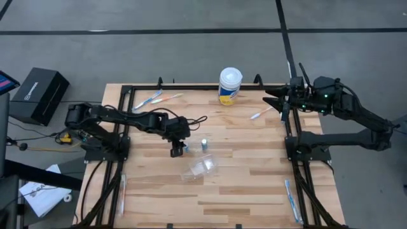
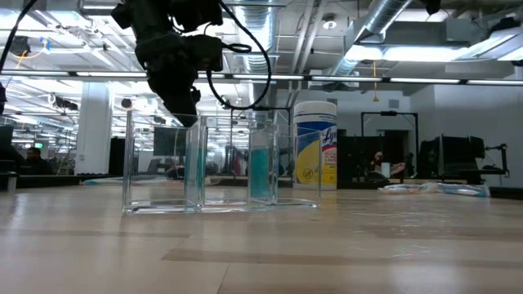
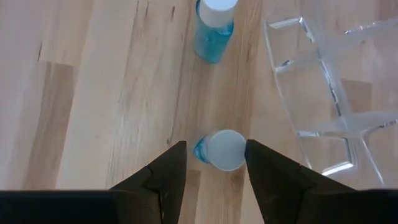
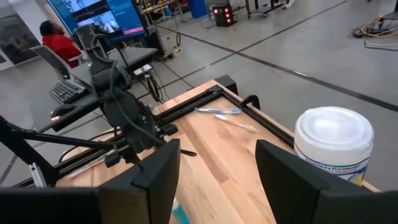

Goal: Pick & Place toothbrushing station
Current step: Put the left blue mouthwash into the transparent organizer

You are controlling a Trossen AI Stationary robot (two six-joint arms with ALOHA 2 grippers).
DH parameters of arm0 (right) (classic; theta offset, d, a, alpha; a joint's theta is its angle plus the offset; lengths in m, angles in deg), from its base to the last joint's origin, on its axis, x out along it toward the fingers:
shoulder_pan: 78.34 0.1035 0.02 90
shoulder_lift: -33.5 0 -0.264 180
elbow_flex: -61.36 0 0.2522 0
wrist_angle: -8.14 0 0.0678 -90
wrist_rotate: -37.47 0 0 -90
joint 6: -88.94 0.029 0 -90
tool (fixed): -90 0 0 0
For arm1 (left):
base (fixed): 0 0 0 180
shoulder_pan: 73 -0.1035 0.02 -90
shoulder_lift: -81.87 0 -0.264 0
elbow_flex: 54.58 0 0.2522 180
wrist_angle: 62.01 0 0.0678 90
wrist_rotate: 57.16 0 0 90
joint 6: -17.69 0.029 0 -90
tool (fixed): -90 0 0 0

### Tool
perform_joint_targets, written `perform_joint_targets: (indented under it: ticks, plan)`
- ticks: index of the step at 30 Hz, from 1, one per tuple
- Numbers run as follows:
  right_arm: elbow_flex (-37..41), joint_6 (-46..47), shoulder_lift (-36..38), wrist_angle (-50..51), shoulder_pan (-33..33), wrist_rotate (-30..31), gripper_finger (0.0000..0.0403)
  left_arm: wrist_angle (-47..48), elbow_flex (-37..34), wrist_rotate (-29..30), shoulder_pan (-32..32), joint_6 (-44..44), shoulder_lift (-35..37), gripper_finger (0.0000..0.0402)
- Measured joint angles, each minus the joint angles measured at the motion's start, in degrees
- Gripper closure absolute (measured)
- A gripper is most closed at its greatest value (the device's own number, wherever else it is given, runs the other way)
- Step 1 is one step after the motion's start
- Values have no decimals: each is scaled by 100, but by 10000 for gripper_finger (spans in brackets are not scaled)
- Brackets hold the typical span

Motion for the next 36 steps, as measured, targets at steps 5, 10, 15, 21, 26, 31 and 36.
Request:
perform_joint_targets:
  ticks: [5,10,15,21,26,31,36]
  plan:
    - [0,-2,-4,2,0,0,202,-20,5,-8,0,-7,-25,243]
    - [0,-35,0,2,-2,0,202,-3,1,-162,0,-27,-26,243]
    - [0,-74,0,2,0,-2,202,33,-12,-248,0,-59,19,243]
    - [0,-90,0,0,0,-2,202,26,-12,-268,2,-79,23,243]
    - [0,-52,-2,-7,0,-2,202,12,-12,-385,0,-95,25,243]
    - [0,-46,-2,-123,0,-2,202,7,-16,-601,0,-98,187,243]
    - [0,-46,-2,-218,-2,-2,202,38,-12,-502,-51,-96,300,243]
